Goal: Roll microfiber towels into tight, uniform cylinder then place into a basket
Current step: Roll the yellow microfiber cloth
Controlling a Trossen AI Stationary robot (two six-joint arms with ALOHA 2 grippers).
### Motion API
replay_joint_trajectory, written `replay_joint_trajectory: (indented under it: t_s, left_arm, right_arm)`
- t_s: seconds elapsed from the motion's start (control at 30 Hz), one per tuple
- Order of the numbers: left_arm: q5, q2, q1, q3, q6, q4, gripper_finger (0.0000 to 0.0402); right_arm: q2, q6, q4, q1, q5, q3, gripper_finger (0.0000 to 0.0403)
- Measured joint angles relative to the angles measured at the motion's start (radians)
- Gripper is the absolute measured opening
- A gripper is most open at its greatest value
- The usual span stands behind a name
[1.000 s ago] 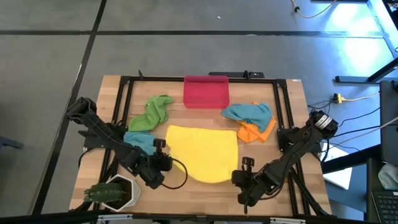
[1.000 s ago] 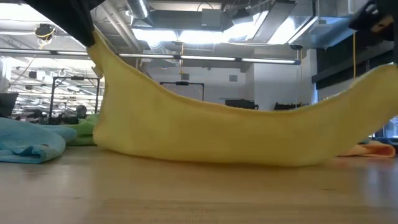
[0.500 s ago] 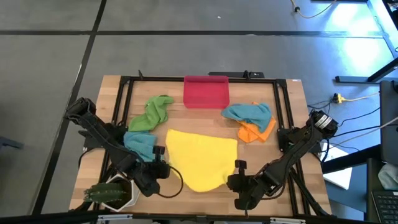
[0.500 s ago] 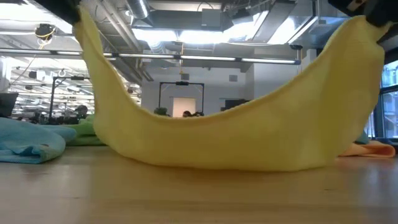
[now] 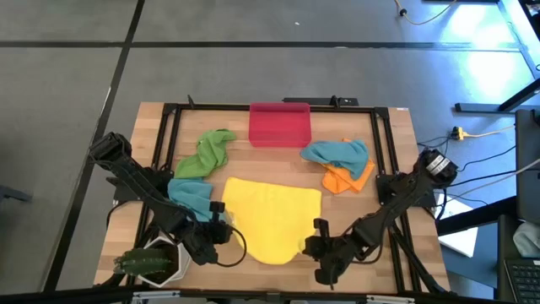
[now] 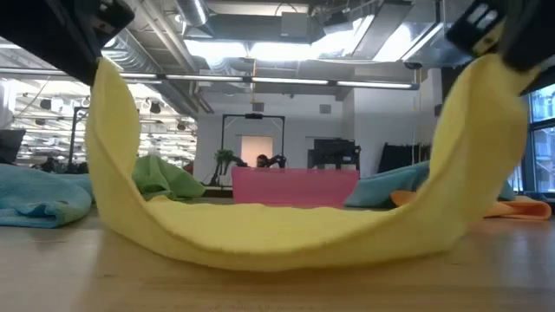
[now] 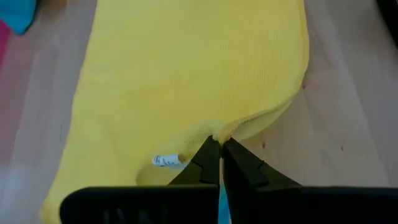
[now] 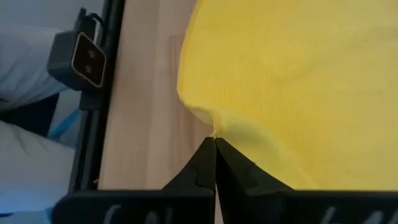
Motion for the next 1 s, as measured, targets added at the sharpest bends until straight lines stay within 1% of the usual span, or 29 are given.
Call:
replay_joint_trajectory:
  t_s: [0.17,0.33,0.47,0.57,0.67,0.77,1.0]
  left_arm:
    - [0.001,-0.012,0.001,-0.015,0.018,0.002,0.0000]
    - [0.026,-0.061,0.031,-0.053,-0.005,0.018,0.0000]
    - [0.044,-0.125,0.046,-0.123,0.030,0.113,0.0000]
    - [0.049,-0.186,0.060,-0.186,0.052,0.199,0.0000]
    - [0.049,-0.250,0.080,-0.243,0.049,0.244,0.0000]
    - [0.049,-0.301,0.105,-0.278,0.029,0.248,0.0000]
    - [0.049,-0.337,0.193,-0.318,0.020,0.235,0.0000]
  right_arm:
    - [-0.017,-0.019,0.097,-0.028,-0.040,-0.069,0.0002]
    - [-0.089,-0.050,0.115,-0.044,-0.046,-0.122,0.0002]
    - [-0.159,-0.072,0.147,-0.058,-0.001,-0.182,0.0002]
    - [-0.196,-0.072,0.195,-0.079,0.003,-0.238,0.0002]
    - [-0.211,-0.071,0.262,-0.102,0.002,-0.293,0.0002]
    - [-0.211,-0.068,0.320,-0.132,-0.006,-0.332,0.0002]
    - [-0.211,-0.052,0.322,-0.210,0.014,-0.350,0.0001]
